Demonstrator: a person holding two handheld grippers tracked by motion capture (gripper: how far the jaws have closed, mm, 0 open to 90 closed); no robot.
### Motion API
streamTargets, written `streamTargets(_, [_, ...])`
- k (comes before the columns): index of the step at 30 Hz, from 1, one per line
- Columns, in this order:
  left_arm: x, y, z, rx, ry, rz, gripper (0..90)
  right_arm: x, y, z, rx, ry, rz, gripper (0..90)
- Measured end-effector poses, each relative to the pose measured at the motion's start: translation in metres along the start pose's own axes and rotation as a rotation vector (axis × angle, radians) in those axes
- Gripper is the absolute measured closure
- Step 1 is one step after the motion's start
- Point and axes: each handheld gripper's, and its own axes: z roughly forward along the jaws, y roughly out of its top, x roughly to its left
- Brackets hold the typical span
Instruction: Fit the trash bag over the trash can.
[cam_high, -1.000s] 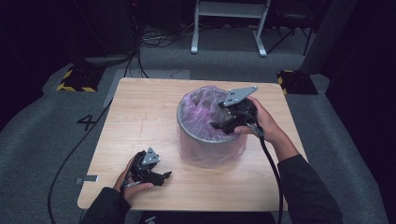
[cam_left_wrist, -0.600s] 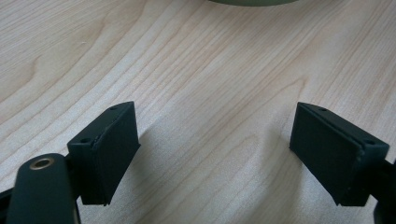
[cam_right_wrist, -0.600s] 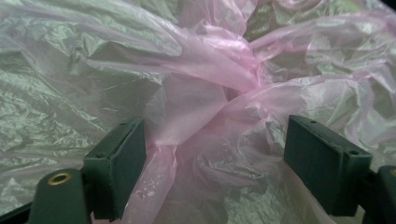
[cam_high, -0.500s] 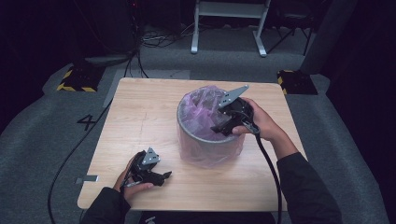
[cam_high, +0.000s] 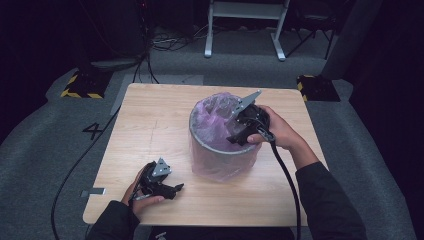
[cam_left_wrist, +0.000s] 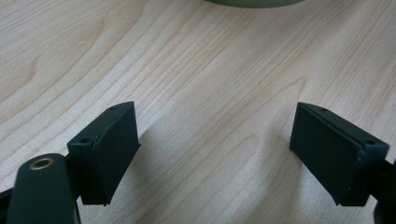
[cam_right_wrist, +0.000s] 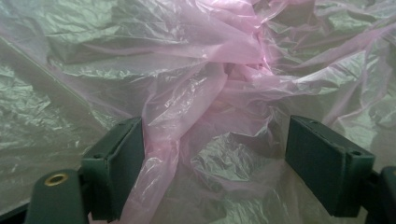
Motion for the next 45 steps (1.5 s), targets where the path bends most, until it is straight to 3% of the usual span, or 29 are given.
streamTargets(8, [0.000, 0.000, 0.000, 0.000, 0.000, 0.000, 15.1, 0.002, -0.001, -0.004, -0.039, -0.018, 0.000, 20.2])
streamTargets(14, [0.000, 0.000, 0.000, 0.000, 0.000, 0.000, 15.1, 0.003, -0.004, -0.018, -0.124, -0.061, 0.013, 20.3])
streamTargets(21, [0.000, 0.000, 0.000, 0.000, -0.001, -0.001, 15.0, 0.011, -0.016, -0.037, -0.241, -0.163, 0.015, 20.3])
streamTargets(30, [0.000, 0.000, 0.000, 0.000, 0.000, 0.000, 15.0, 0.015, -0.038, -0.057, -0.327, -0.189, 0.050, 17.6])
streamTargets(45, [0.000, 0.000, 0.000, 0.000, -0.001, 0.000, 15.0, 0.021, -0.076, -0.083, -0.380, -0.224, 0.080, 16.9])
